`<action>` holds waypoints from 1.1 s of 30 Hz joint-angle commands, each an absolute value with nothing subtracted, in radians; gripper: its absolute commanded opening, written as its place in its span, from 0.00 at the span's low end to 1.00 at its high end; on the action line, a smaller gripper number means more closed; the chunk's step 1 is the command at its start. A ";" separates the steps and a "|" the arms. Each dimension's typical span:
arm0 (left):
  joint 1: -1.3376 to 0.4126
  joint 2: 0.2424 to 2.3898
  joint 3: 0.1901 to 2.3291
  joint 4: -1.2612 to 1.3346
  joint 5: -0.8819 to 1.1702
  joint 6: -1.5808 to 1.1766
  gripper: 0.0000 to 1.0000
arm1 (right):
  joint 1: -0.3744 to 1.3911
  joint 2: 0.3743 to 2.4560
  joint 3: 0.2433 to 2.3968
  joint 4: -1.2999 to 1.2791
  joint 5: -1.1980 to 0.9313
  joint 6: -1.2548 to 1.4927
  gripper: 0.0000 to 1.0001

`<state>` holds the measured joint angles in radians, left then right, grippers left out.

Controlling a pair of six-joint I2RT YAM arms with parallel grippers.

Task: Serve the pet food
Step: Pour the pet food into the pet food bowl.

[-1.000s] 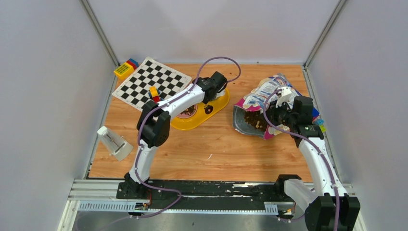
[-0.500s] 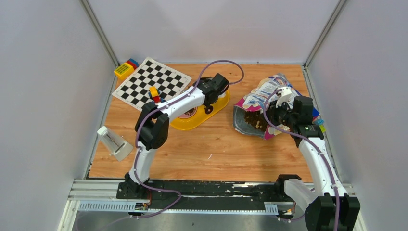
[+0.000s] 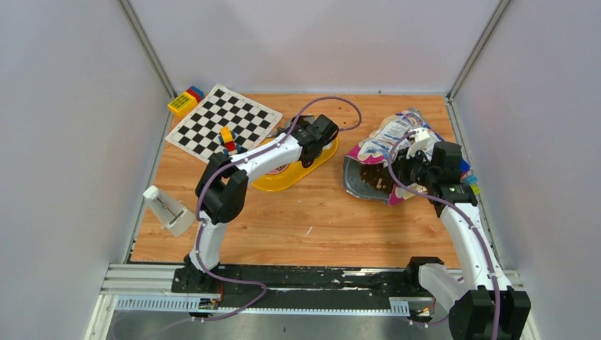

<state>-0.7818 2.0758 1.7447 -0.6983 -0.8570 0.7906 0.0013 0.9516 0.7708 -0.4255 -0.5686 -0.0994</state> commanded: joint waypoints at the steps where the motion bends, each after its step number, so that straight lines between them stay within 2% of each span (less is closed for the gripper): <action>1: -0.785 1.994 1.728 -0.624 -0.908 0.816 0.00 | 0.011 0.907 0.790 -0.388 -0.689 -0.080 0.00; 24: -0.787 1.940 1.624 -0.499 -0.983 0.957 0.00 | 0.011 0.904 0.790 -0.389 -0.689 -0.080 0.00; 33: -0.809 1.919 1.539 -0.339 -1.026 1.079 0.00 | 0.011 0.907 0.790 -0.389 -0.690 -0.079 0.00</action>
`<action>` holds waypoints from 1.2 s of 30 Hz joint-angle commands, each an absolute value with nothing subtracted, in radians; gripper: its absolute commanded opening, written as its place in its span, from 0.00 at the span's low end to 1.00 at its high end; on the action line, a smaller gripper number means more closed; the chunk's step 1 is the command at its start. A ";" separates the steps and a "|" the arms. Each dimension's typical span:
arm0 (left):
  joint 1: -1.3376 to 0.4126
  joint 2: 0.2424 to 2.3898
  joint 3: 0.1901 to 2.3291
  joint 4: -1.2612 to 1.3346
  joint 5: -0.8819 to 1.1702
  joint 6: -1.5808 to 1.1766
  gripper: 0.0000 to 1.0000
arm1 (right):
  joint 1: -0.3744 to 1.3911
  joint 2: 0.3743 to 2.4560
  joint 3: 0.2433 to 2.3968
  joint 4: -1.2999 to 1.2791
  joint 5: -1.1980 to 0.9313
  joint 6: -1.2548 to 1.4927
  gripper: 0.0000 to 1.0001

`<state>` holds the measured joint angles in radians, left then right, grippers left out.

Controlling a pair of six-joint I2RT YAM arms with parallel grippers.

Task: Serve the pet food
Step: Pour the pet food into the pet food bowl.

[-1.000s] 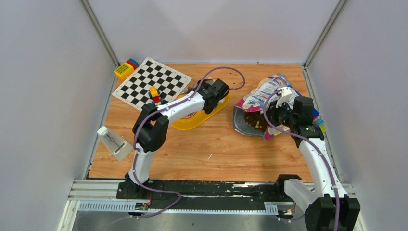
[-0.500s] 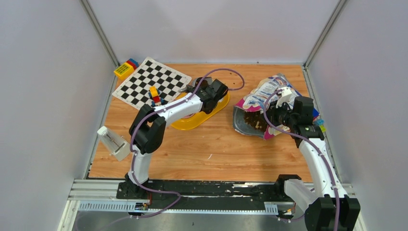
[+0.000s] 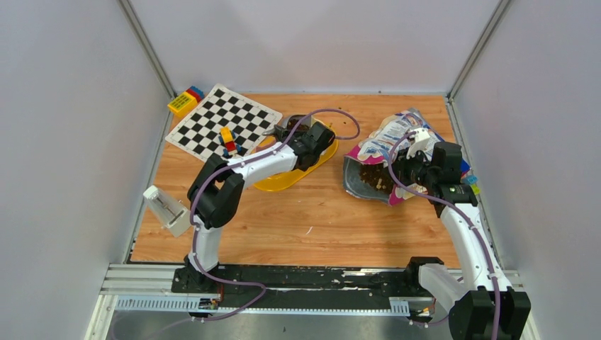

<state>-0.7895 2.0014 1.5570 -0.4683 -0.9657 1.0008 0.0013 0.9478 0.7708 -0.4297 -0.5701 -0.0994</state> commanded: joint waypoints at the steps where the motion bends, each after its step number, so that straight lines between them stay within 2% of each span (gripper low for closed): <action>1: -0.811 1.917 1.528 -0.320 -1.029 1.087 0.00 | 0.011 0.907 0.790 -0.389 -0.690 -0.079 0.00; 10: -0.831 1.909 1.488 -0.224 -1.054 1.176 0.00 | 0.011 0.908 0.790 -0.388 -0.689 -0.080 0.00; 18: -0.849 1.895 1.386 0.003 -1.083 1.346 0.00 | 0.011 0.908 0.791 -0.389 -0.691 -0.080 0.00; 36: -0.856 1.882 1.296 0.167 -1.092 1.508 0.00 | 0.011 0.908 0.792 -0.389 -0.691 -0.078 0.00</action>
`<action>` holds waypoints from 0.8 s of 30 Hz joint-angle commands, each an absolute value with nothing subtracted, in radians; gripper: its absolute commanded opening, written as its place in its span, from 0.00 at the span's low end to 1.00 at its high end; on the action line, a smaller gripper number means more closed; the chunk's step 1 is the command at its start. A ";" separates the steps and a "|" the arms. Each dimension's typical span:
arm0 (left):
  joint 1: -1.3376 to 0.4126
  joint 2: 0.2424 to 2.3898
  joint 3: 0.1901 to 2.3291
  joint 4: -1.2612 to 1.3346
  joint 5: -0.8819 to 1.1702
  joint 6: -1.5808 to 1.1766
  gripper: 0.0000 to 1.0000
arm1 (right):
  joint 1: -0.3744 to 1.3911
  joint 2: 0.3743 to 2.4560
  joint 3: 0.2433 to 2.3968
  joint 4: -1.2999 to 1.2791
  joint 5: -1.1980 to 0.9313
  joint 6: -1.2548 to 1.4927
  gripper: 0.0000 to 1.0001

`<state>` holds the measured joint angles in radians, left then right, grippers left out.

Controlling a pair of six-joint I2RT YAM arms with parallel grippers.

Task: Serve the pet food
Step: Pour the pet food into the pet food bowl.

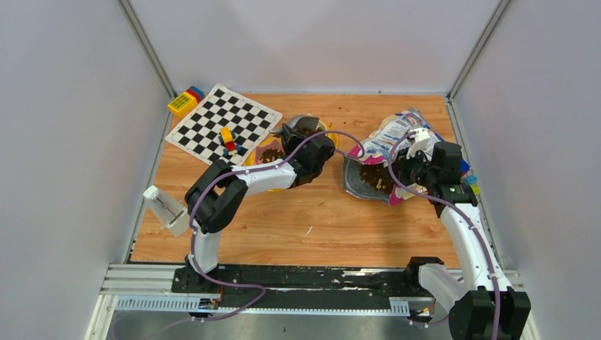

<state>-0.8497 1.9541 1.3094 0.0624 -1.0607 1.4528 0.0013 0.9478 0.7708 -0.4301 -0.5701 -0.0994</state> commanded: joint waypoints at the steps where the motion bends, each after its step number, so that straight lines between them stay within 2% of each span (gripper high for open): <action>1: -0.856 1.882 1.291 0.175 -1.091 1.512 0.00 | 0.011 0.908 0.790 -0.389 -0.691 -0.078 0.00; 8: -0.855 1.882 1.258 0.246 -1.089 1.588 0.00 | 0.011 0.908 0.790 -0.389 -0.691 -0.079 0.00; 20: -0.854 1.896 1.159 0.561 -1.079 1.840 0.00 | 0.010 0.905 0.790 -0.388 -0.690 -0.080 0.00; 24: -0.854 1.895 1.145 0.588 -1.073 1.880 0.00 | 0.010 0.903 0.790 -0.388 -0.690 -0.080 0.00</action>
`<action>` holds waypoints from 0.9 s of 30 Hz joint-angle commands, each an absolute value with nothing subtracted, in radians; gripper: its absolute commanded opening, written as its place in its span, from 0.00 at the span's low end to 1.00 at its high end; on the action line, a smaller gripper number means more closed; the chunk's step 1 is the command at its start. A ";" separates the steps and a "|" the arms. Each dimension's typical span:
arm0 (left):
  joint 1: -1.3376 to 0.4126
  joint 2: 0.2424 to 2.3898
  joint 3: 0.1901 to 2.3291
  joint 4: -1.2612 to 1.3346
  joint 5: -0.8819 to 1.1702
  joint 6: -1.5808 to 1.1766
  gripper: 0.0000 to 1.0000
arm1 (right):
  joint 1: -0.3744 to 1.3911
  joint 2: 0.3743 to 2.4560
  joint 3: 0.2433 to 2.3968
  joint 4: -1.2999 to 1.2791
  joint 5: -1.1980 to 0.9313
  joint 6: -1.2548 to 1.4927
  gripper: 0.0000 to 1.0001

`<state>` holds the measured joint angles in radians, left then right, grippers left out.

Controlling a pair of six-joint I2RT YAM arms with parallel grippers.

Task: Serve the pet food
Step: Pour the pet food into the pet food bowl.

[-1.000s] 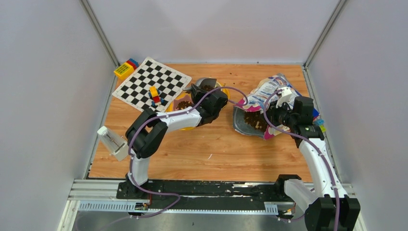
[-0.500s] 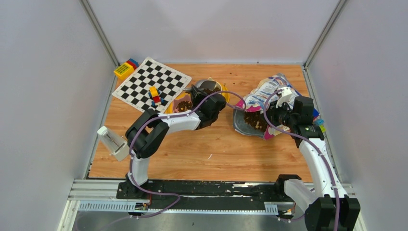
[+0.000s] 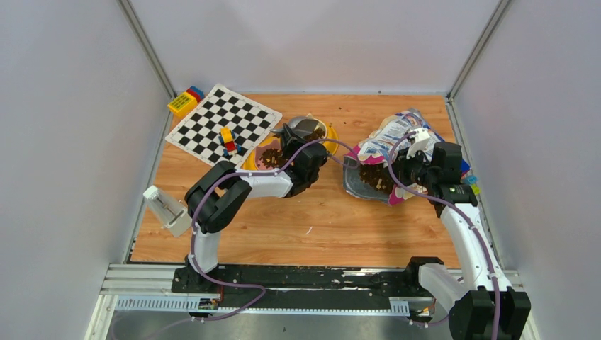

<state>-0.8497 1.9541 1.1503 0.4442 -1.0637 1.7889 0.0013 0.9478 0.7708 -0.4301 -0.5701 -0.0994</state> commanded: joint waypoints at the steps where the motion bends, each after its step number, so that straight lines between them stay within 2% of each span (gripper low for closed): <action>1: -0.854 1.895 1.144 0.593 -1.070 1.893 0.00 | 0.011 0.902 0.790 -0.389 -0.689 -0.080 0.00; 8: -0.854 1.899 1.099 0.736 -1.045 2.013 0.00 | 0.011 0.901 0.790 -0.389 -0.690 -0.079 0.00; 27: -0.827 1.837 1.076 0.689 -1.049 1.965 0.00 | 0.011 0.893 0.790 -0.390 -0.700 -0.077 0.00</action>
<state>-0.8352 1.9137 1.0855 0.6430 -1.0485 1.9751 0.0013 0.9314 0.7666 -0.4358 -0.5785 -0.0994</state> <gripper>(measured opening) 0.080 0.010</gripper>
